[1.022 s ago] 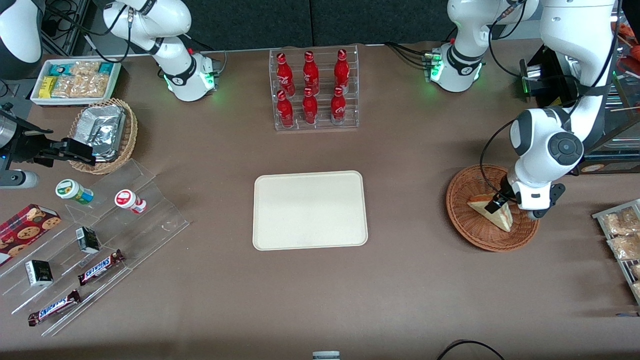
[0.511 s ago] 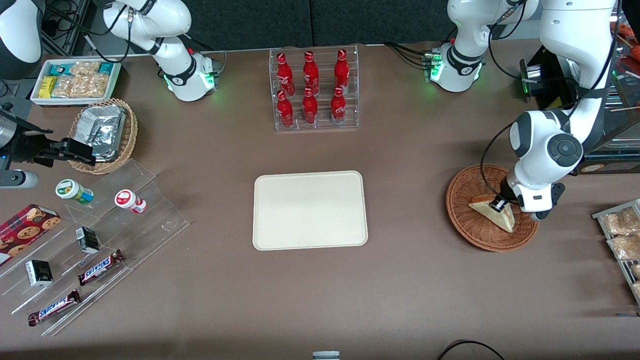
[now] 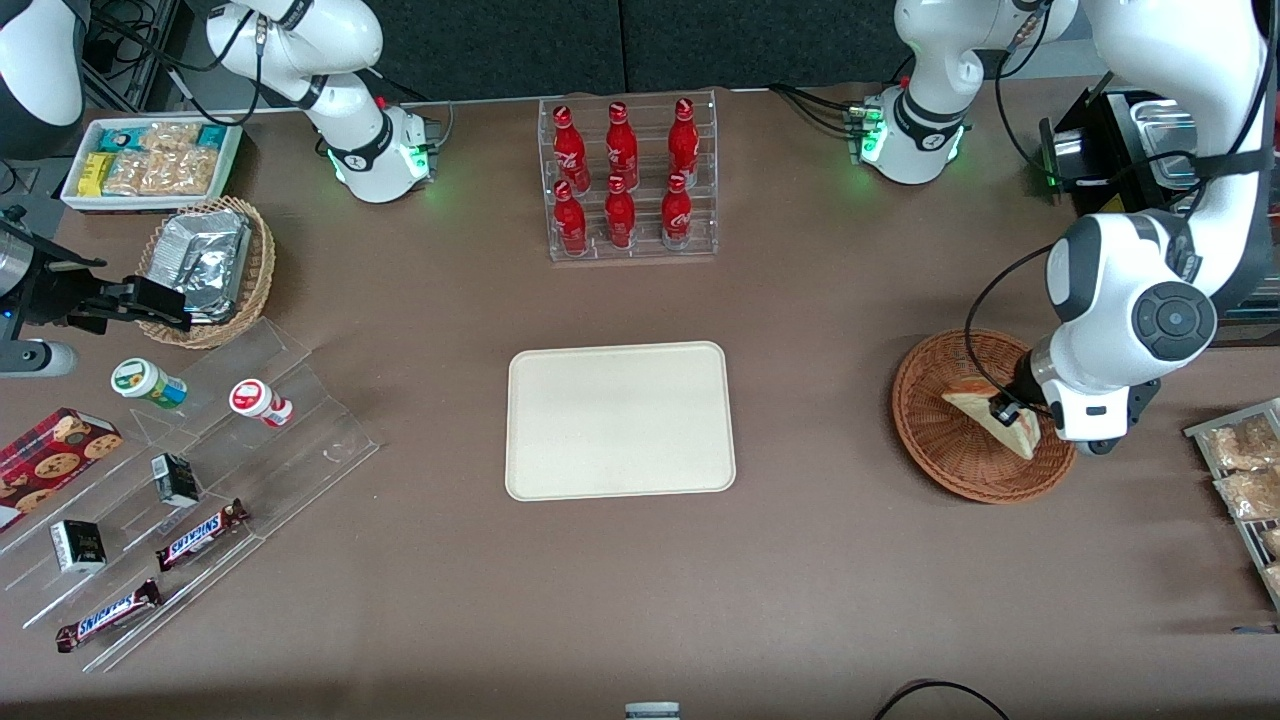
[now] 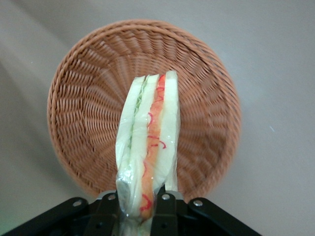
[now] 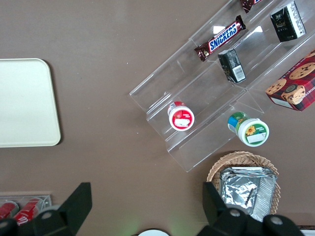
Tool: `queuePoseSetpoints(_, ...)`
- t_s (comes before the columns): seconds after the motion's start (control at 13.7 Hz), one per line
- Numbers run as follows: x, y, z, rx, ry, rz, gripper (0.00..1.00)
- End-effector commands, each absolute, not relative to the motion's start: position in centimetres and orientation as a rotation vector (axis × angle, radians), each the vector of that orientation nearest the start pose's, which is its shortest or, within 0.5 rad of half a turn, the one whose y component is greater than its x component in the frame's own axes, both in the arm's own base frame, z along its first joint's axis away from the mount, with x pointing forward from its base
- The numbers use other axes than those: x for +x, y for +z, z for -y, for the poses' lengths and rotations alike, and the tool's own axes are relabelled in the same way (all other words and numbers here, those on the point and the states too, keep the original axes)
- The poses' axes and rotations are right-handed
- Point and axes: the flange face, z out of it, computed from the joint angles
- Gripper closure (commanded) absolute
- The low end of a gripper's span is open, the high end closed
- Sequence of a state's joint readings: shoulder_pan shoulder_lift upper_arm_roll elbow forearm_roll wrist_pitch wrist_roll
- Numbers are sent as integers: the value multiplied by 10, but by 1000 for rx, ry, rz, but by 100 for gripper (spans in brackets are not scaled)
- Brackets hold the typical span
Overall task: Place sandwich from basket to tray
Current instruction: 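Lift the sandwich out of the basket and carry it toward the cream tray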
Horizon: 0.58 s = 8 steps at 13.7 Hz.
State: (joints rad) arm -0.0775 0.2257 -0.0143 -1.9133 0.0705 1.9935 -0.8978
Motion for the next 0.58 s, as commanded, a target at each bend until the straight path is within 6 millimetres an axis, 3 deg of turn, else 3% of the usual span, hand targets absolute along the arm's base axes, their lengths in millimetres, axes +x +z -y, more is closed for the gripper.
queuePoseSetpoints(0.0, 592, 396, 103, -2808, 146, 1035, 91)
queuePoseSetpoints(0.15, 584, 401, 149, -2849, 141, 904, 91)
queuePoseSetpoints(0.22, 578, 405, 183, -2878, 122, 823, 92)
queuePoseSetpoints(0.51, 552, 392, 295, -2941, 95, 549, 90)
